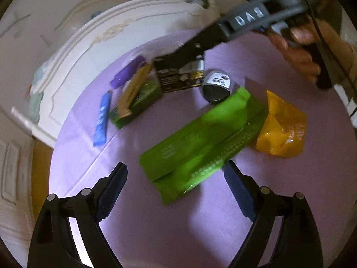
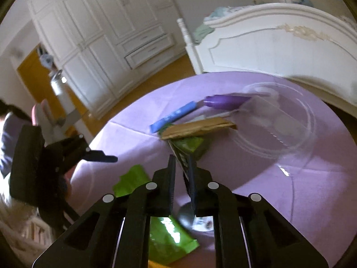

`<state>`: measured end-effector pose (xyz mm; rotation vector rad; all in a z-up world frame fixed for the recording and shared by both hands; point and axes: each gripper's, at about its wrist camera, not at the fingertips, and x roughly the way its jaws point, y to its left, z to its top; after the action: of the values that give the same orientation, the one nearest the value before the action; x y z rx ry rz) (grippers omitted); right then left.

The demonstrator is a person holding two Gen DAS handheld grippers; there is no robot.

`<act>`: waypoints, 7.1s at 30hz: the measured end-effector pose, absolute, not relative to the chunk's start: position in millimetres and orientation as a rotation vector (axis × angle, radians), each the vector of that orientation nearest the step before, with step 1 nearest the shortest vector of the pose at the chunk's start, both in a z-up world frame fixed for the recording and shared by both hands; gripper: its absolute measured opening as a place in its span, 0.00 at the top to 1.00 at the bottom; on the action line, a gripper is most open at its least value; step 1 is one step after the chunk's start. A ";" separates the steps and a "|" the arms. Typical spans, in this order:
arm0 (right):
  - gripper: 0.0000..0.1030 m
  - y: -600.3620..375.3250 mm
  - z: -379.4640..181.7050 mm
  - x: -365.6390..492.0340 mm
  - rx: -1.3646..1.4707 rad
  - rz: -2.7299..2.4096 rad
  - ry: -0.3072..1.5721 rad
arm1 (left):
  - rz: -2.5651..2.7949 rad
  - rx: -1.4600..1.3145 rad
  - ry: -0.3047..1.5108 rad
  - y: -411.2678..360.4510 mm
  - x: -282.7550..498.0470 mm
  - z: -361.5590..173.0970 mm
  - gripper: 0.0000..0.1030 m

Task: Collect trash
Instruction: 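Grasp the long green packet with the left tool while the right tool grasps the black card, then carry the green packet and black card to the bin and open both tools, then grasp the blue tube with the left tool while the right tool grasps the clear plastic box, then carry the blue tube and clear box over the bin and open both tools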

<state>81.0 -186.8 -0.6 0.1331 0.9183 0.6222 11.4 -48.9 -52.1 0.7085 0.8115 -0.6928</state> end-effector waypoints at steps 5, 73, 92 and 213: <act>0.88 -193.0 -7.5 85.4 0.152 0.619 0.929 | -0.708 0.739 0.789 -65.8 24.3 -53.8 0.13; 0.97 -159.4 52.8 47.7 0.551 0.804 0.770 | -0.261 -0.110 0.763 159.0 -62.0 17.9 0.97; 0.97 123.4 9.8 72.2 0.301 0.980 1.088 | -0.004 -0.290 0.772 296.2 -71.1 -32.7 0.96; 0.57 14.5 47.1 51.4 0.394 0.927 1.097 | -0.100 -0.285 0.682 242.2 -45.4 17.5 0.83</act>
<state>51.4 14.5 47.1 0.3936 1.0971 0.9269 -45.4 242.2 17.5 -0.2849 0.6820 -0.0998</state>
